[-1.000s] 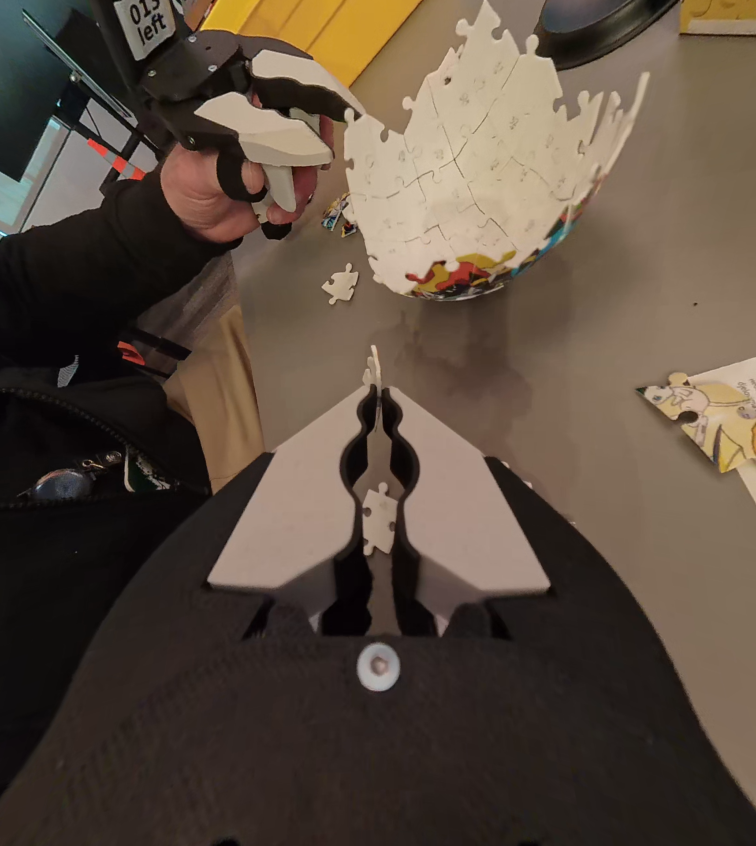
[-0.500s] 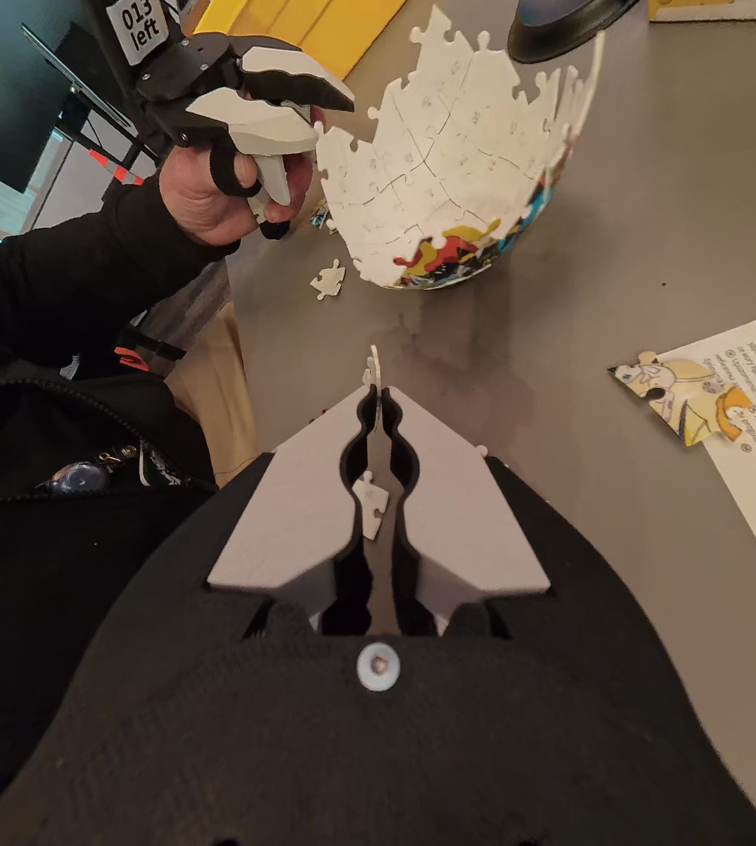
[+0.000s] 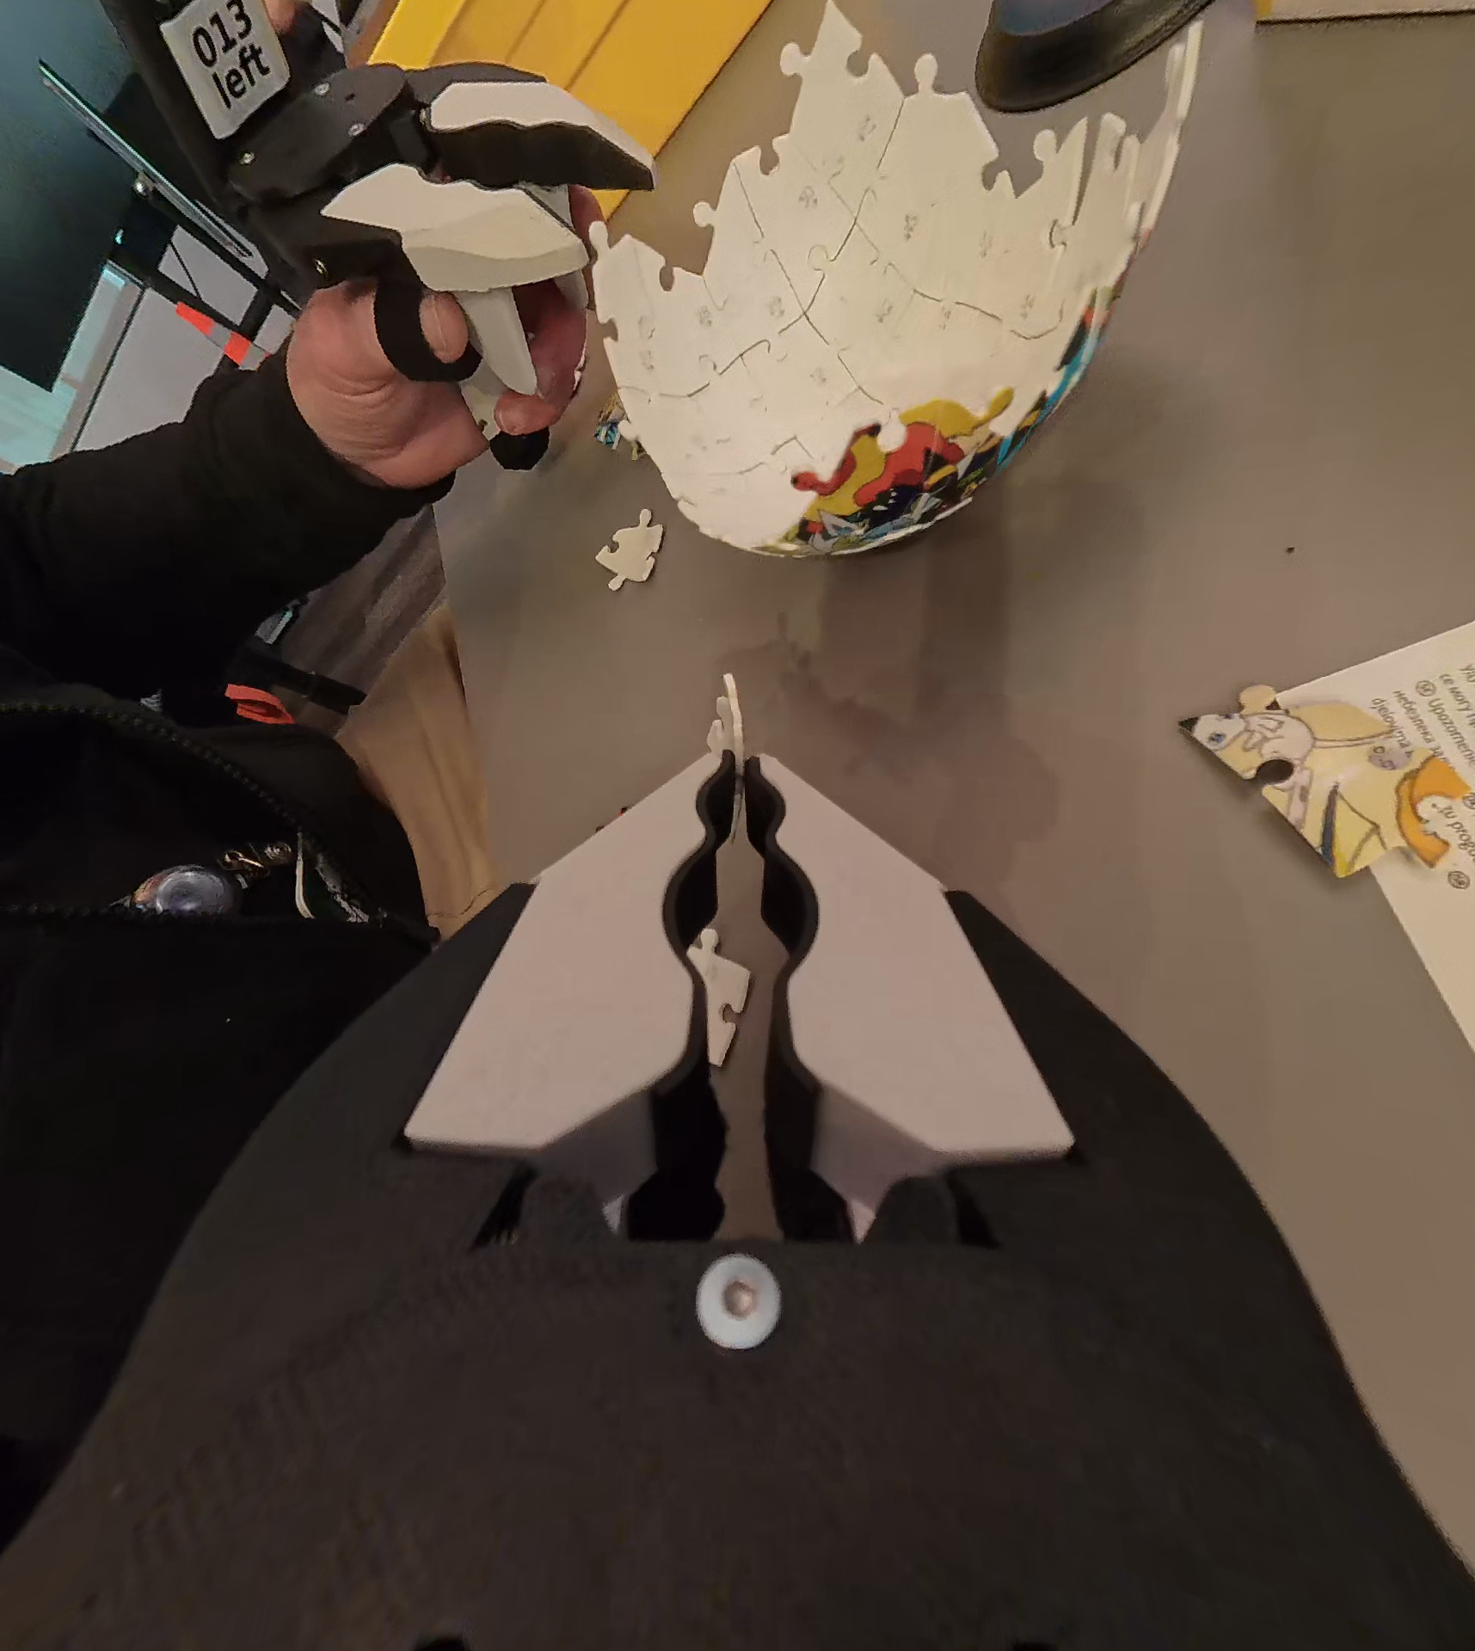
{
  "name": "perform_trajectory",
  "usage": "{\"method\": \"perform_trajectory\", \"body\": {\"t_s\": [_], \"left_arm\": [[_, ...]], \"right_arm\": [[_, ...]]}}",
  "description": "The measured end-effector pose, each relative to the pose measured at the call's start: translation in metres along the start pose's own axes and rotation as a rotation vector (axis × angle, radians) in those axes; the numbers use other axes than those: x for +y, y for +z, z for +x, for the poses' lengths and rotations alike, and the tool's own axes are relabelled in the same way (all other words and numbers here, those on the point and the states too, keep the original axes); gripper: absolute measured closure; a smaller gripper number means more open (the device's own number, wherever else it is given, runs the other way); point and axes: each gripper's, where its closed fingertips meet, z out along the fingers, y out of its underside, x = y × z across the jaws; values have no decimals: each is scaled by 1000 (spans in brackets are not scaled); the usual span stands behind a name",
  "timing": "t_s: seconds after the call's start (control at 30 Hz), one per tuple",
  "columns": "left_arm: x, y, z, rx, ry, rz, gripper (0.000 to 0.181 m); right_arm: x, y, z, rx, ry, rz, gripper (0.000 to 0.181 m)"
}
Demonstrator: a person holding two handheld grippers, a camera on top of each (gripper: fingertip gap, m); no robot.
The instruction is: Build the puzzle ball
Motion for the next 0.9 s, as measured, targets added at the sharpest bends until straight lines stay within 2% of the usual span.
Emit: {"method": "perform_trajectory", "body": {"t_s": [0.27,0.37,0.5,0.63,0.7,0.8,0.9], "left_arm": [[-8,0,-13,-34,-4,14,144],[-22,-3,-16,-57,24,19,142],[-49,2,1,-30,151,-28,142],[-62,23,27,-2,334,-165,144],[-60,39,36,-18,399,-278,143],[-61,58,27,-79,525,-408,138],[-54,67,9,-36,542,-559,134]], "right_arm": [[-1,0,-1,5,1,15,181],[-3,-3,1,19,0,24,181],[-9,-10,3,35,-10,35,181],[-13,-22,12,101,-25,22,181],[-11,-25,15,132,-42,3,181],[-14,-31,19,162,-62,-8,181],[-22,-37,19,189,-95,-14,181]]}}
